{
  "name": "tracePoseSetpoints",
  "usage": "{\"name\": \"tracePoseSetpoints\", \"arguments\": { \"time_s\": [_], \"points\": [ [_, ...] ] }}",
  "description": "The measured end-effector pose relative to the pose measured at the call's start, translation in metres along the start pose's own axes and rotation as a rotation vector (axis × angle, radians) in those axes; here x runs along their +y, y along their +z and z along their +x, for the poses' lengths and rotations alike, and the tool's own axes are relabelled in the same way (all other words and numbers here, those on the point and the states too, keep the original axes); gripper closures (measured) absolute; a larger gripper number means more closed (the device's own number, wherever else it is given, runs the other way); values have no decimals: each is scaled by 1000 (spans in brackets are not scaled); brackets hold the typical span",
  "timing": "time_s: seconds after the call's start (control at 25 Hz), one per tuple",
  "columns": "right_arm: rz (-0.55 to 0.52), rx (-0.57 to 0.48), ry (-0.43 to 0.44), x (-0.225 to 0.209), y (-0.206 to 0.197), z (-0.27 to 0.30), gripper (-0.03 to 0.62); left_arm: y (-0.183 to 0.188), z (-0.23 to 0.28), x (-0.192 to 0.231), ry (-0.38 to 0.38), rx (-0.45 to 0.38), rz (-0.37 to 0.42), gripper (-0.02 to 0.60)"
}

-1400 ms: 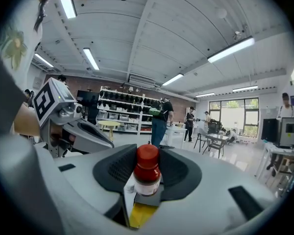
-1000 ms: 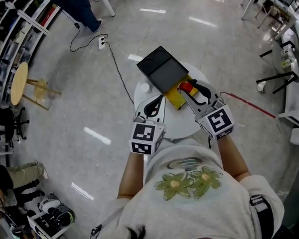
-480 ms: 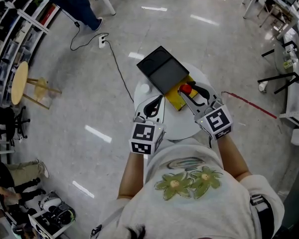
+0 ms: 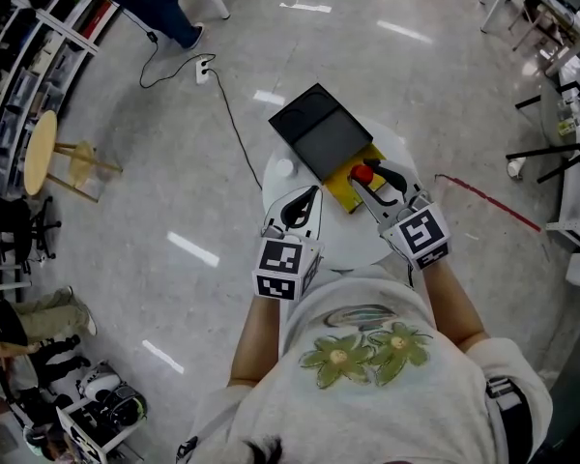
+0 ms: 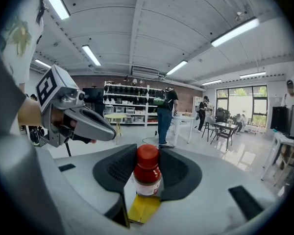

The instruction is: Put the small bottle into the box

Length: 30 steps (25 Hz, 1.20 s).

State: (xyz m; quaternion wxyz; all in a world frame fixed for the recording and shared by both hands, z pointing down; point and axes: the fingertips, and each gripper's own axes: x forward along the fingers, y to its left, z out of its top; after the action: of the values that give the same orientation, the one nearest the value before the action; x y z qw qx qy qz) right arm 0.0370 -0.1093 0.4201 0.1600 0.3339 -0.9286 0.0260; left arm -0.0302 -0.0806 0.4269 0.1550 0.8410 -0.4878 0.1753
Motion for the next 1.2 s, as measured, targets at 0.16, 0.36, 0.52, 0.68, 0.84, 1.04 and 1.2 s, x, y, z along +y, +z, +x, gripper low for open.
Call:
{"name": "tracePoseSetpoints", "arguments": {
  "time_s": [0.16,0.36,0.52,0.68,0.84,1.04,1.2],
  "points": [
    [3,17,12,2,-6,6,448,-4,2,4,1,12,-6,578],
    [8,36,20,2,-14,13,448,-10,6,7,-3,29,-12,578],
    [12,51,25,2,-21,17,448,-14,8,9,-6,41,-15,578],
    [18,62,27,2,-24,24,448,-16,9,14,-10,49,-21,578],
    [21,79,29,0,-31,32,448,-21,14,20,-11,58,-31,578],
    [26,105,35,-1,-42,36,448,-29,20,21,-12,73,-51,578],
    [28,134,44,-1,-50,42,447,-35,22,23,-17,82,-69,578]
  ]
}}
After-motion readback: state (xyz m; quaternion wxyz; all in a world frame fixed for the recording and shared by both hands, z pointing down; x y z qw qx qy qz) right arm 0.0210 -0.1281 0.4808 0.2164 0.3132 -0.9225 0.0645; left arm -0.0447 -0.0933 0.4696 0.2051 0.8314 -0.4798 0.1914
